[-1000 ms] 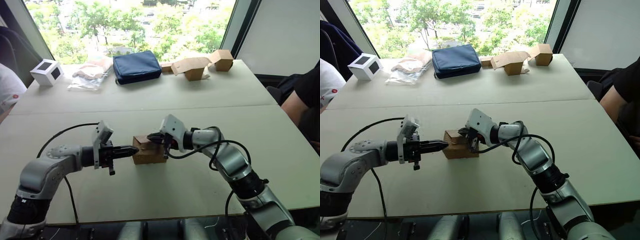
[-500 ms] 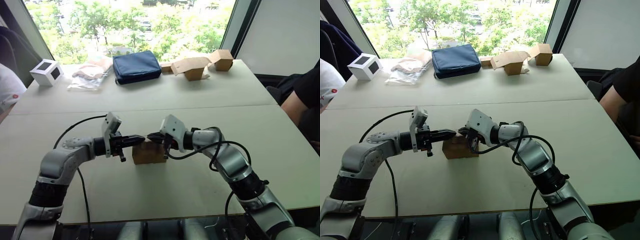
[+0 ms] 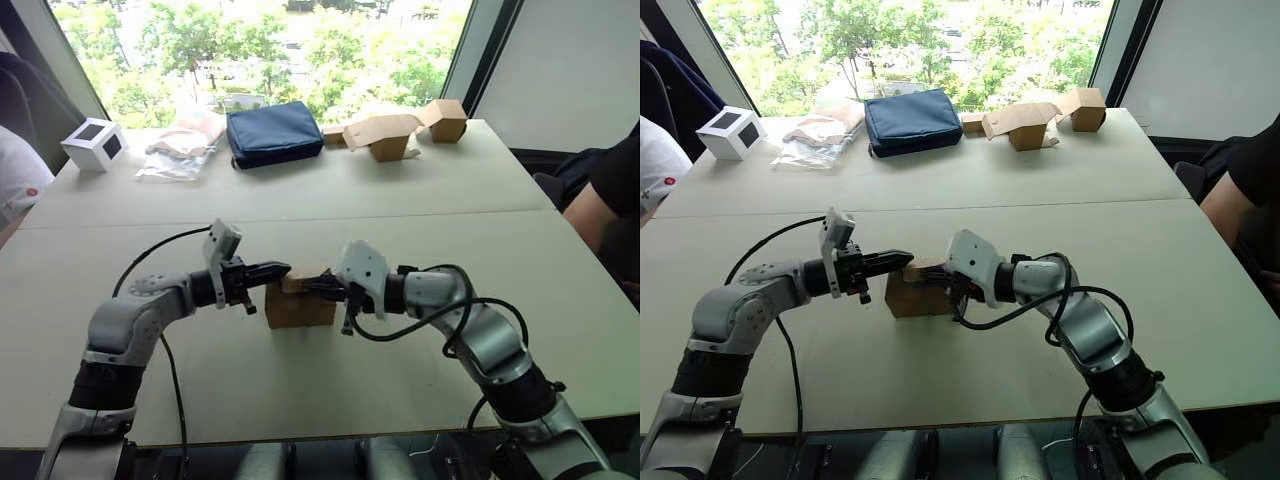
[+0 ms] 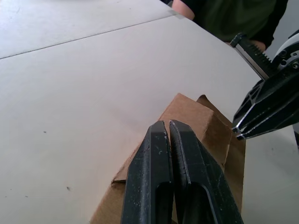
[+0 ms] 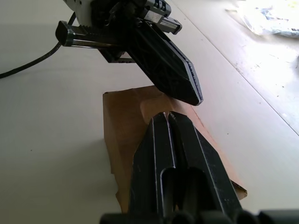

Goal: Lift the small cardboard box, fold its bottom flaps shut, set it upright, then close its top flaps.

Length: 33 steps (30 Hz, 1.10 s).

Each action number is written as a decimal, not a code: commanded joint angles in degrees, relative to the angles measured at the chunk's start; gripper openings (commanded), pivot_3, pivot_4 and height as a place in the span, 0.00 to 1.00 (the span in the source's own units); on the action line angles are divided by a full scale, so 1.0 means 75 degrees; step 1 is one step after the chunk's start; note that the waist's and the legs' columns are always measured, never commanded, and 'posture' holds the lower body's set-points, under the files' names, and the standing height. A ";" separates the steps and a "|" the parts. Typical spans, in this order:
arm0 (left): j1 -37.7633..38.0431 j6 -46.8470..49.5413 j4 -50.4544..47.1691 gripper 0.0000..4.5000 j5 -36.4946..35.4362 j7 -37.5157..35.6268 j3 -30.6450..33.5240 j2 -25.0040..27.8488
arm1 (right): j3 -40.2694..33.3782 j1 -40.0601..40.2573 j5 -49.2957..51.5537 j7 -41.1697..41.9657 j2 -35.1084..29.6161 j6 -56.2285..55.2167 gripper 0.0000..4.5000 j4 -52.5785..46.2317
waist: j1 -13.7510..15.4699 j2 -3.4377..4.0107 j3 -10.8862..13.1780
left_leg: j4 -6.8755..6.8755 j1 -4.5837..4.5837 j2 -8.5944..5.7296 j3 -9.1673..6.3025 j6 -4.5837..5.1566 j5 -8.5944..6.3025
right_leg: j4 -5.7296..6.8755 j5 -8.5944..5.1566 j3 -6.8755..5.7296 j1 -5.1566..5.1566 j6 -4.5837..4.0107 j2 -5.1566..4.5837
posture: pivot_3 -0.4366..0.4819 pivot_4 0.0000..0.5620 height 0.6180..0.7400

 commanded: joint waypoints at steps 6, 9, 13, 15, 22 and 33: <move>-0.0038 0.0022 -0.0129 0.02 -0.0087 0.0084 0.0186 0.0010 | 0.0286 -0.0131 -0.0233 -0.0061 0.0081 -0.0314 0.00 0.0108 | -0.0003 -0.0001 0.0000 | 0.0001 0.0000 0.0000 0.0000 -0.0005 0.0003 | 0.0000 0.0000 0.0000 0.0000 0.0000 0.0000 | 0.48 0.27 1.00; 0.0027 0.0036 -0.0184 0.02 -0.0074 0.0122 0.0160 0.0009 | 0.0287 -0.0160 -0.0257 -0.0088 0.0126 -0.0360 0.00 0.0191 | 0.0006 -0.0001 0.0000 | 0.0001 0.0000 -0.0001 0.0000 -0.0007 0.0004 | 0.0000 0.0000 0.0000 0.0000 0.0000 -0.0001 | 0.48 0.27 1.00; 0.0095 0.0027 -0.0245 0.02 -0.0041 0.0159 0.0097 0.0000 | 0.0173 -0.0151 -0.0052 -0.0019 0.0170 -0.0280 0.00 0.0109 | 0.0000 -0.0001 0.0000 | 0.0001 0.0000 -0.0001 0.0000 -0.0017 0.0010 | 0.0000 0.0000 0.0000 0.0000 0.0000 -0.0001 | 0.48 0.27 1.00; 0.0098 0.0001 -0.0218 0.02 -0.0019 0.0172 0.0070 -0.0007 | -0.0066 -0.0147 0.0422 0.0106 0.0285 -0.0117 0.00 -0.0095 | -0.0001 -0.0001 0.0000 | 0.0001 0.0000 -0.0001 0.0000 -0.0017 0.0010 | 0.0000 0.0000 0.0000 0.0000 0.0000 -0.0001 | 0.48 0.27 1.00; 0.0080 -0.0006 -0.0167 0.02 -0.0017 0.0255 0.0066 -0.0085 | 0.0193 -0.0167 0.0233 -0.0080 0.0215 -0.0047 0.00 -0.0089 | 0.0009 -0.0005 -0.0003 | 0.0002 0.0000 -0.0001 0.0000 -0.0013 0.0007 | 0.0000 0.0000 0.0000 0.0002 0.0000 -0.0003 | 0.48 0.27 1.00; 0.0066 0.0038 -0.0139 0.02 -0.0057 0.0301 0.0082 -0.0181 | 0.0476 -0.0344 -0.0459 -0.0189 0.0201 -0.0444 0.00 0.0580 | 0.0001 -0.0005 -0.0003 | 0.0002 0.0000 -0.0001 0.0000 -0.0021 0.0012 | 0.0001 0.0000 0.0000 0.0000 0.0000 -0.0001 | 0.48 0.27 1.00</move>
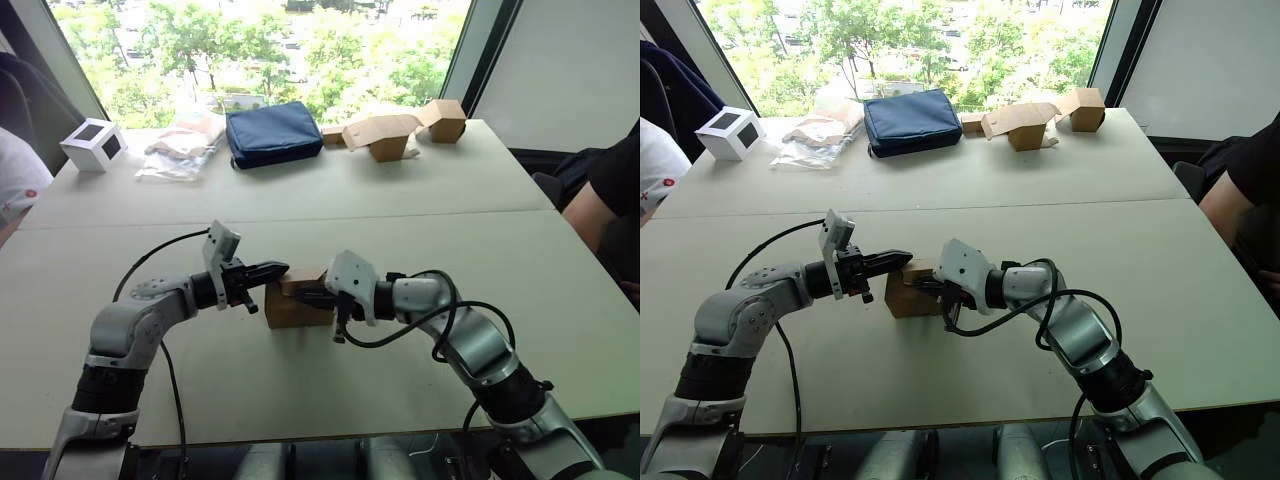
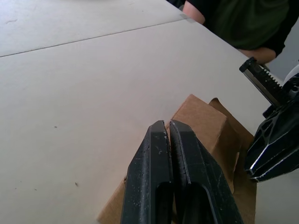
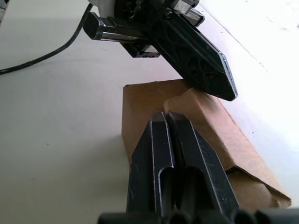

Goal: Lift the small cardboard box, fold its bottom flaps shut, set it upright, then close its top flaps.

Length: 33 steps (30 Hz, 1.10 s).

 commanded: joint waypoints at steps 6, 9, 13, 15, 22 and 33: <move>-0.0066 0.0104 -0.0098 0.02 -0.0110 0.0090 0.0117 -0.0087 | 0.0308 -0.0226 -0.0502 0.0165 -0.0093 -0.0592 0.00 0.0268 | 0.0000 0.0000 0.0000 | 0.0001 0.0000 0.0000 0.0000 0.0000 0.0000 | 0.0000 0.0000 -0.0001 0.0001 0.0000 0.0000 | 0.48 0.27 1.00; -0.0069 0.0146 -0.0106 0.02 -0.0110 0.0116 0.0136 -0.0109 | 0.0357 -0.0204 -0.0566 0.0257 -0.0105 -0.0706 0.00 0.0250 | 0.0001 0.0000 0.0000 | 0.0001 0.0000 0.0000 0.0000 0.0000 0.0000 | 0.0001 0.0000 -0.0001 0.0001 0.0000 0.0001 | 0.48 0.27 1.00; -0.0071 0.0158 -0.0096 0.02 -0.0105 0.0153 0.0153 -0.0142 | 0.0436 -0.0193 -0.0806 0.0283 -0.0130 -0.0903 0.00 0.0371 | 0.0002 0.0000 -0.0001 | 0.0001 0.0000 0.0000 0.0000 -0.0002 0.0001 | 0.0001 0.0000 -0.0001 0.0001 0.0000 0.0001 | 0.48 0.27 1.00; -0.0069 0.0166 -0.0095 0.02 -0.0114 0.0164 0.0156 -0.0146 | 0.0499 -0.0215 -0.1010 0.0255 -0.0159 -0.1068 0.00 0.0497 | 0.0001 -0.0001 -0.0001 | 0.0001 0.0001 0.0000 0.0000 -0.0004 0.0002 | 0.0001 0.0000 -0.0001 0.0001 0.0000 0.0001 | 0.48 0.27 1.00; -0.0123 0.0243 -0.0030 0.02 -0.0284 0.0255 0.0341 -0.0188 | 0.0193 -0.0222 -0.0782 0.0276 0.0098 -0.1159 0.00 0.0480 | 0.0000 -0.0002 -0.0003 | 0.0002 0.0002 0.0000 0.0000 -0.0007 0.0004 | 0.0002 0.0000 -0.0001 0.0003 0.0000 0.0001 | 0.48 0.27 1.00; -0.0095 0.0402 -0.0157 0.02 -0.0454 0.0230 0.0417 -0.0173 | 0.0152 -0.0160 -0.0577 0.0431 0.0061 -0.0975 0.00 0.0222 | 0.0002 -0.0002 -0.0002 | 0.0001 0.0002 0.0000 -0.0001 -0.0007 0.0004 | 0.0001 0.0000 -0.0001 0.0002 0.0000 0.0000 | 0.48 0.27 1.00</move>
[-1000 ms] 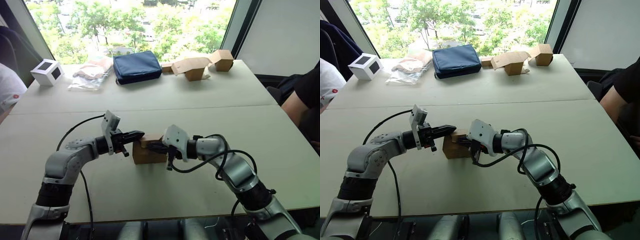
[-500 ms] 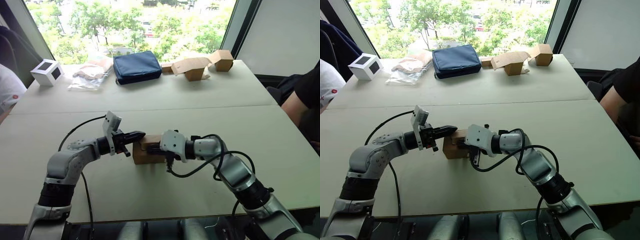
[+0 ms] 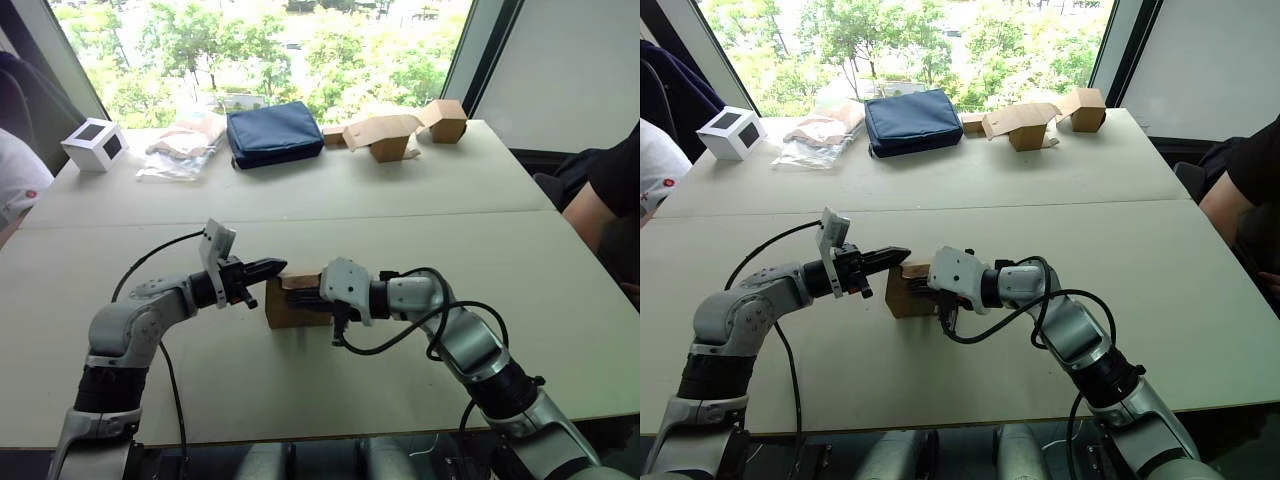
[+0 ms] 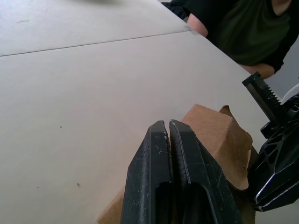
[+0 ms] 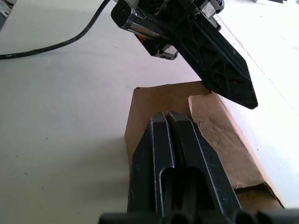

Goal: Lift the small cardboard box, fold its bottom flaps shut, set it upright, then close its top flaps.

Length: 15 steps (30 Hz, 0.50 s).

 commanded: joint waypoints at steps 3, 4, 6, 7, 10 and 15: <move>-0.0037 0.0024 -0.0210 0.02 -0.0108 0.0008 0.0085 -0.0013 | -0.0112 -0.0065 -0.0078 -0.0155 0.0039 -0.0043 0.00 -0.0118 | -0.0002 0.0000 0.0000 | 0.0000 0.0000 0.0000 0.0000 0.0000 0.0000 | 0.0000 0.0000 0.0000 0.0000 0.0000 0.0000 | 0.48 0.27 1.00; -0.0033 0.0027 -0.0210 0.02 -0.0105 0.0016 0.0086 -0.0021 | -0.0135 -0.0066 -0.0056 -0.0168 0.0054 -0.0015 0.00 -0.0127 | -0.0001 0.0000 0.0000 | 0.0000 0.0000 0.0000 0.0000 -0.0001 0.0000 | 0.0000 0.0000 0.0000 0.0000 0.0000 0.0000 | 0.48 0.27 1.00; -0.0021 0.0030 -0.0218 0.02 -0.0100 0.0035 0.0076 -0.0041 | -0.0250 -0.0073 0.0139 -0.0130 0.0088 0.0121 0.00 -0.0249 | 0.0000 0.0000 0.0000 | 0.0000 0.0000 0.0000 0.0000 -0.0001 0.0000 | 0.0000 0.0000 0.0000 -0.0001 0.0000 0.0000 | 0.48 0.27 1.00; -0.0020 0.0025 -0.0213 0.02 -0.0094 0.0040 0.0070 -0.0049 | -0.0304 -0.0078 0.0245 -0.0094 0.0095 0.0175 0.00 -0.0311 | 0.0000 0.0000 0.0000 | 0.0000 0.0000 0.0000 0.0000 -0.0001 0.0001 | 0.0000 0.0000 0.0000 0.0000 0.0000 0.0000 | 0.48 0.27 1.00; -0.0021 0.0026 -0.0199 0.02 -0.0095 0.0058 0.0068 -0.0067 | -0.0507 -0.0034 0.0780 0.0165 0.0081 0.0358 0.00 -0.0655 | 0.0002 0.0000 0.0000 | -0.0001 0.0000 0.0000 0.0000 0.0000 0.0000 | 0.0000 0.0000 0.0000 0.0000 0.0000 -0.0001 | 0.48 0.27 1.00; -0.0026 0.0037 -0.0199 0.02 -0.0118 0.0076 0.0059 -0.0098 | -0.0478 -0.0021 0.0797 0.0112 0.0025 0.0379 0.00 -0.0744 | 0.0002 0.0000 0.0000 | -0.0001 0.0000 0.0000 0.0000 0.0005 -0.0003 | 0.0000 0.0000 0.0000 0.0000 0.0000 -0.0001 | 0.48 0.27 1.00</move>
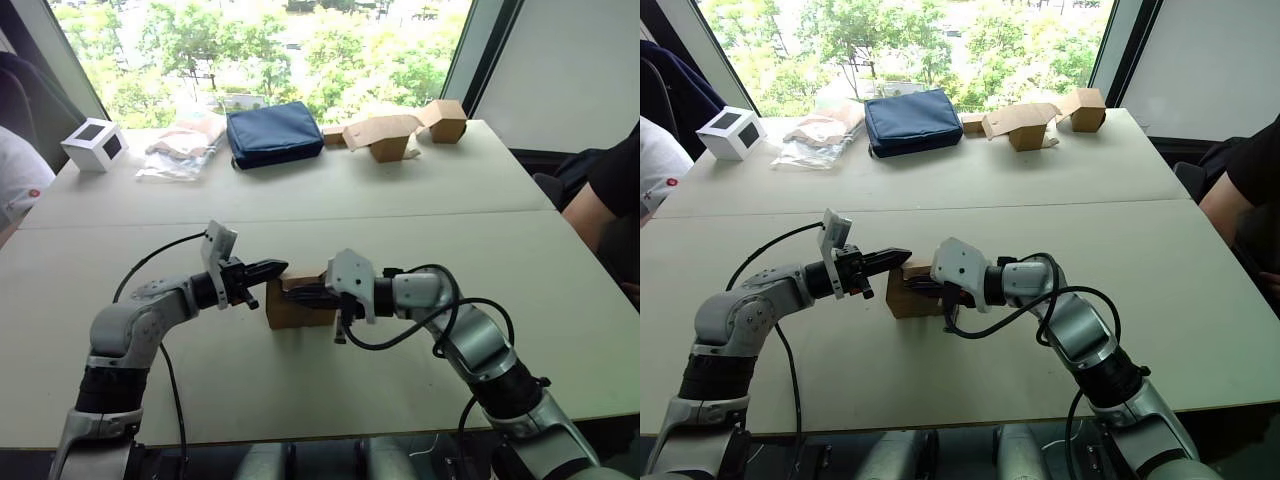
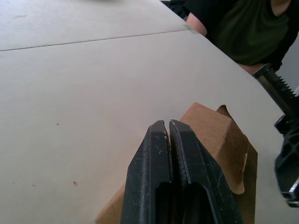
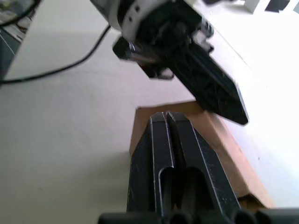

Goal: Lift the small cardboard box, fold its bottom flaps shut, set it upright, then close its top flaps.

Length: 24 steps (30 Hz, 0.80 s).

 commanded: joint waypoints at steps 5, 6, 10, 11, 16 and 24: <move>-0.0040 -0.0003 -0.0206 0.02 -0.0128 0.0011 0.0081 -0.0074 | 0.0296 -0.0141 -0.0788 -0.0385 -0.0139 -0.0361 0.00 0.0288 | 0.0003 0.0000 0.0000 | 0.0001 0.0000 0.0000 0.0000 -0.0005 0.0003 | 0.0001 0.0000 0.0000 0.0000 0.0000 0.0000 | 0.48 0.27 1.00; -0.0040 -0.0001 -0.0207 0.02 -0.0133 0.0013 0.0085 -0.0078 | 0.0343 -0.0157 -0.0896 -0.0421 -0.0139 -0.0400 0.00 0.0375 | 0.0003 0.0000 0.0000 | 0.0001 0.0000 -0.0001 0.0000 -0.0006 0.0004 | 0.0001 0.0000 0.0000 -0.0001 0.0000 0.0000 | 0.48 0.27 1.00; -0.0039 0.0014 -0.0211 0.02 -0.0150 0.0032 0.0101 -0.0089 | 0.0473 -0.0197 -0.1113 -0.0393 -0.0164 -0.0557 0.00 0.0517 | 0.0000 0.0000 0.0000 | 0.0000 0.0000 -0.0001 0.0001 -0.0007 0.0004 | 0.0001 0.0000 0.0000 -0.0002 0.0000 0.0000 | 0.48 0.27 1.00; -0.0040 0.0020 -0.0213 0.02 -0.0156 0.0039 0.0107 -0.0093 | 0.0509 -0.0204 -0.1172 -0.0380 -0.0179 -0.0612 0.00 0.0548 | 0.0000 0.0000 0.0000 | 0.0000 0.0000 -0.0001 0.0001 -0.0007 0.0004 | 0.0001 0.0000 0.0000 -0.0001 0.0000 0.0001 | 0.48 0.27 1.00; -0.0034 0.0054 -0.0232 0.02 -0.0180 0.0057 0.0124 -0.0106 | 0.0567 -0.0255 -0.1472 -0.0426 -0.0158 -0.0868 0.00 0.0746 | 0.0001 0.0000 0.0000 | 0.0001 0.0000 -0.0001 0.0001 -0.0007 0.0004 | 0.0001 0.0000 0.0000 -0.0001 0.0000 0.0001 | 0.48 0.27 1.00; 0.0136 -0.0007 -0.0427 0.02 0.0014 -0.0124 -0.0107 0.0069 | 0.0465 -0.0327 -0.1556 -0.0569 0.0042 -0.0868 0.00 0.0942 | -0.0004 0.0000 0.0000 | 0.0001 0.0000 -0.0001 0.0001 -0.0010 0.0006 | 0.0001 0.0000 0.0000 0.0000 0.0000 0.0001 | 0.48 0.27 1.00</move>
